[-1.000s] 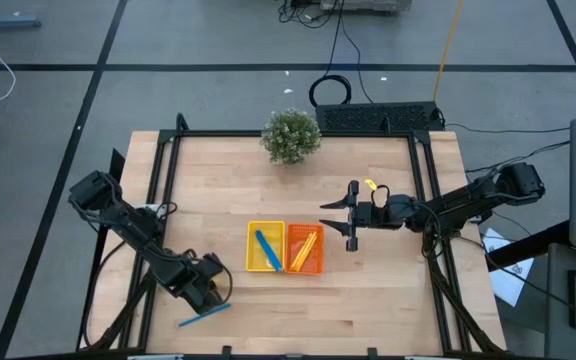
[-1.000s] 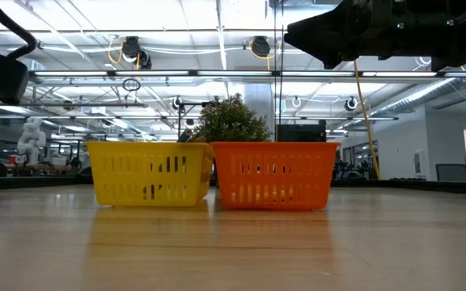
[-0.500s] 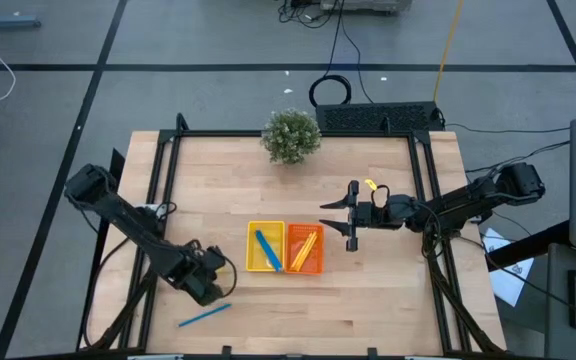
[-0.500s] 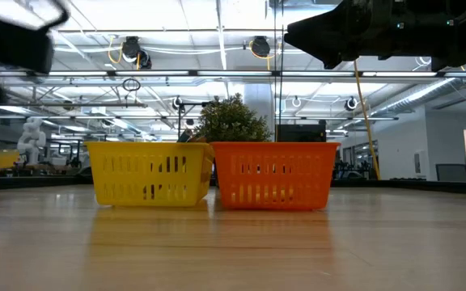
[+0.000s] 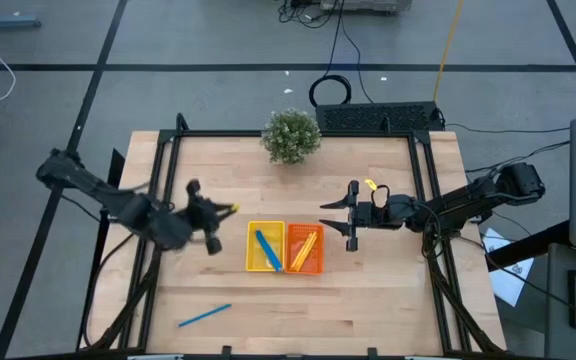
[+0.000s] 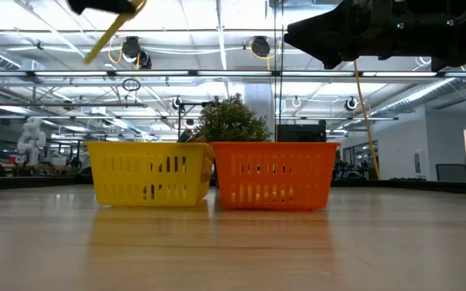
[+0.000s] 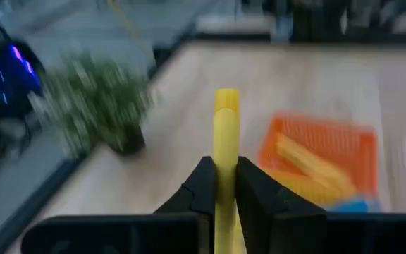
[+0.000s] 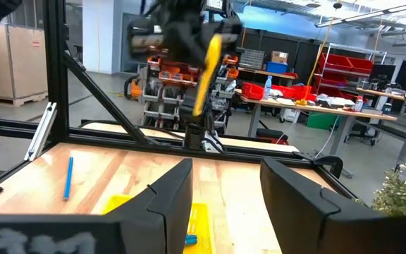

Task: Sort pens & pencils
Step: Put the yellow pen into the orange bin

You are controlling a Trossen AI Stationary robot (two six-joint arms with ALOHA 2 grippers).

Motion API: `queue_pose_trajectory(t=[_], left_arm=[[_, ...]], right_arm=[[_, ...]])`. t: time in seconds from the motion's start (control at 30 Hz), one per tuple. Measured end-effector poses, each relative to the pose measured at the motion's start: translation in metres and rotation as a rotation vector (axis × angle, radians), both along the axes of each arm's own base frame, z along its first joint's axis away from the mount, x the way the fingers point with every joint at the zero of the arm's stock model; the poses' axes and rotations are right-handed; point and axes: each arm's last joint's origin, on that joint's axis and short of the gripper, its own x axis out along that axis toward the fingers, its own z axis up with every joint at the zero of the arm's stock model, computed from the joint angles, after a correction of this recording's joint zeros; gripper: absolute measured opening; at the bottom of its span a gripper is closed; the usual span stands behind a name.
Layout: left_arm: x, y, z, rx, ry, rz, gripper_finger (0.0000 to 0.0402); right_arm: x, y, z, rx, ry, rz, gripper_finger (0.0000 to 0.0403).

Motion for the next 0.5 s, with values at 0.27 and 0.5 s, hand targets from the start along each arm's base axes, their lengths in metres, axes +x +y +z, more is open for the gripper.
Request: queue_pose_trajectory(t=[0.27,0.5], left_arm=[[0.018,0.036,-0.012,0.046,-0.266,-0.212,0.0033],[0.018,0.059,-0.055,-0.001,-0.458,-0.278,0.0033]], right_arm=[[0.000,0.000,0.000,0.000,0.000,0.000,0.0155],[0.000,0.000,-0.001,-0.002,0.010,0.000,0.0155]])
